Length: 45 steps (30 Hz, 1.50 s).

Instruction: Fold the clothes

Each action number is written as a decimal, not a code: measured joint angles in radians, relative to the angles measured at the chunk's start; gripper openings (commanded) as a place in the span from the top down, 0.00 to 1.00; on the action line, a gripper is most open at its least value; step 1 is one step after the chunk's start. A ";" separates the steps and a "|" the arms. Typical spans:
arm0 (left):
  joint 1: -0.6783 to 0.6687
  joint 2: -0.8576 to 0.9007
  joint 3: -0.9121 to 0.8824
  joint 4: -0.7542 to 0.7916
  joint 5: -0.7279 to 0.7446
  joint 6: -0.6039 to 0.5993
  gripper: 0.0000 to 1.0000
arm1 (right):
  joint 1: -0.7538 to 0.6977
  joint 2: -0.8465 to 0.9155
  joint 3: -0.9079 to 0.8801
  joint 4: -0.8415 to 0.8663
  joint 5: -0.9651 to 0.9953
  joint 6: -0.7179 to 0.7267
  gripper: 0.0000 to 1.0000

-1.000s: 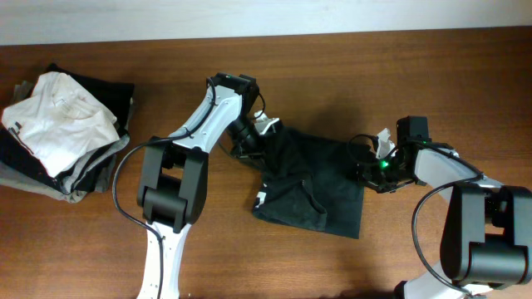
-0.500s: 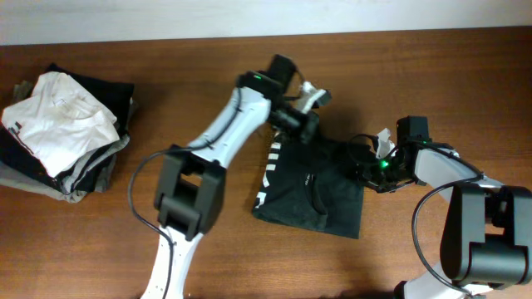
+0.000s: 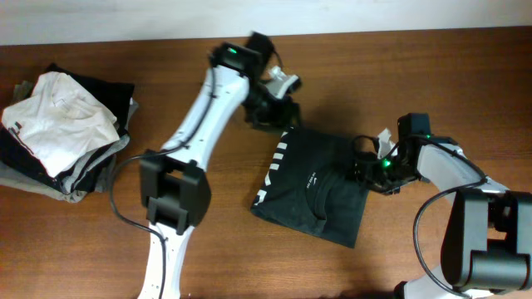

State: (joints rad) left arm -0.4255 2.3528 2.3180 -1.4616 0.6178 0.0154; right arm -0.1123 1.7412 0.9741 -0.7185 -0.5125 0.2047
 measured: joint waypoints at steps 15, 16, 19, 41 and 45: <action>0.019 -0.003 0.076 -0.180 -0.387 0.074 0.33 | 0.001 -0.001 0.023 0.235 -0.043 0.087 0.43; 0.021 -0.005 0.078 -0.177 -0.391 0.075 0.32 | 0.003 0.009 0.023 0.246 -0.047 0.099 0.45; 0.025 -0.008 0.082 -0.176 -0.401 0.075 0.32 | 0.027 0.056 0.023 0.298 -0.066 0.130 0.68; 0.025 -0.008 0.082 -0.138 -0.436 0.075 0.31 | 0.059 -0.104 0.200 -0.137 0.209 0.046 0.84; 0.025 -0.008 0.082 -0.138 -0.436 0.075 0.27 | 0.042 -0.044 0.197 -0.134 0.309 0.042 0.51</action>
State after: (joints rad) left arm -0.4004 2.3451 2.3997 -1.6001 0.1818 0.0902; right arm -0.0700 1.6970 1.1709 -0.8528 -0.2031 0.2466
